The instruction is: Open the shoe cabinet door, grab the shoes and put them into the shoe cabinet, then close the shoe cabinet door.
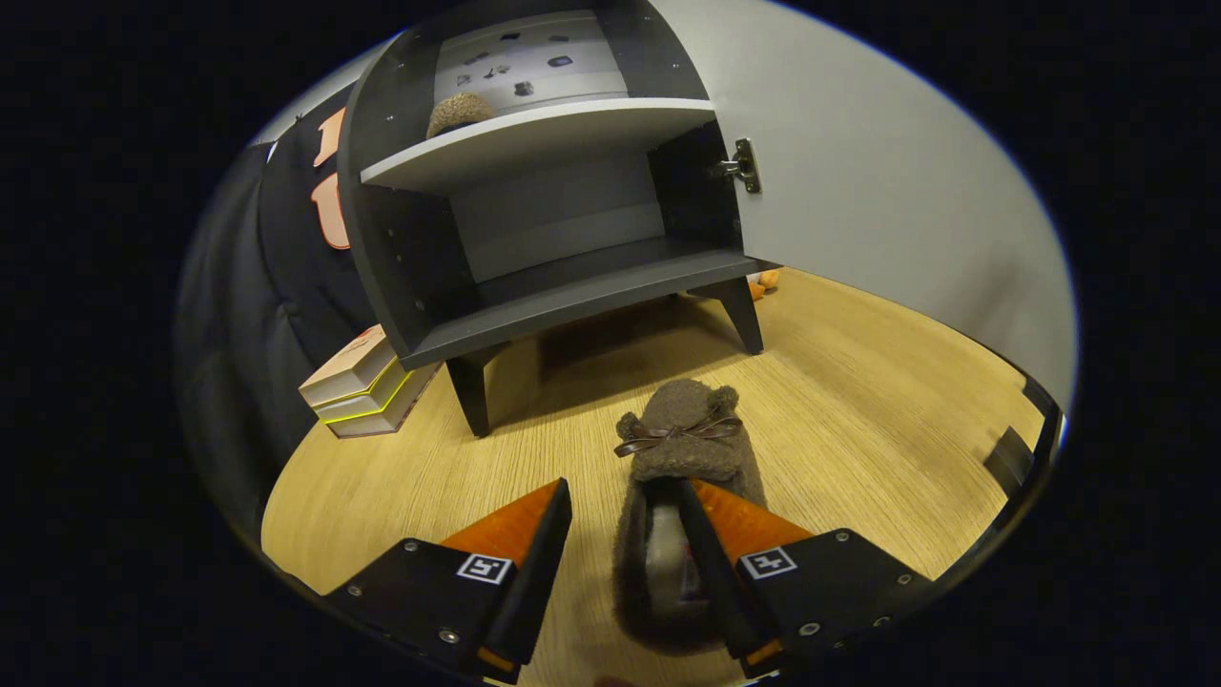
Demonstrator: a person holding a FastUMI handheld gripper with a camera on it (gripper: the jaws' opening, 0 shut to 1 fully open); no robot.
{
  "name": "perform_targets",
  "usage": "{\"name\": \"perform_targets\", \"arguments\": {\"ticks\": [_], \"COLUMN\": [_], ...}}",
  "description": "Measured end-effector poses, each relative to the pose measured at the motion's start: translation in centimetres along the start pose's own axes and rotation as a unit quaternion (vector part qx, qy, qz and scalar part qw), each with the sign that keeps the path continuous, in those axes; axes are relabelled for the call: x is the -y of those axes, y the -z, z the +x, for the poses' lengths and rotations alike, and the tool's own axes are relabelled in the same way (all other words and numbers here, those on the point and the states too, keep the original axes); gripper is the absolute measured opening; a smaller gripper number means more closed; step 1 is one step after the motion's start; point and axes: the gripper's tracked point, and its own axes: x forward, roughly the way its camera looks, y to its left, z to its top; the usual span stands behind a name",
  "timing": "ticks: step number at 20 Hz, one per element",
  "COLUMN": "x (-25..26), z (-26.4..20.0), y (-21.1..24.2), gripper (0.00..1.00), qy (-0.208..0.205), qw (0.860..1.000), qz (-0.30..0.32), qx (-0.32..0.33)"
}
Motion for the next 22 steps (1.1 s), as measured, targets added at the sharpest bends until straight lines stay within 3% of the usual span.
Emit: {"name": "perform_targets", "arguments": {"ticks": [6,15,22], "x": [0.4,1.3,1.3], "z": [3.0,4.6,2.8], "y": [0.1,0.8,-2.1], "gripper": [0.58,0.12,0.08], "qy": [0.019,0.031,0.017], "qw": [1.0,0.999,1.0], "qz": [-0.012,-0.009,-0.021], "qx": [-0.003,-0.008,-0.002]}}
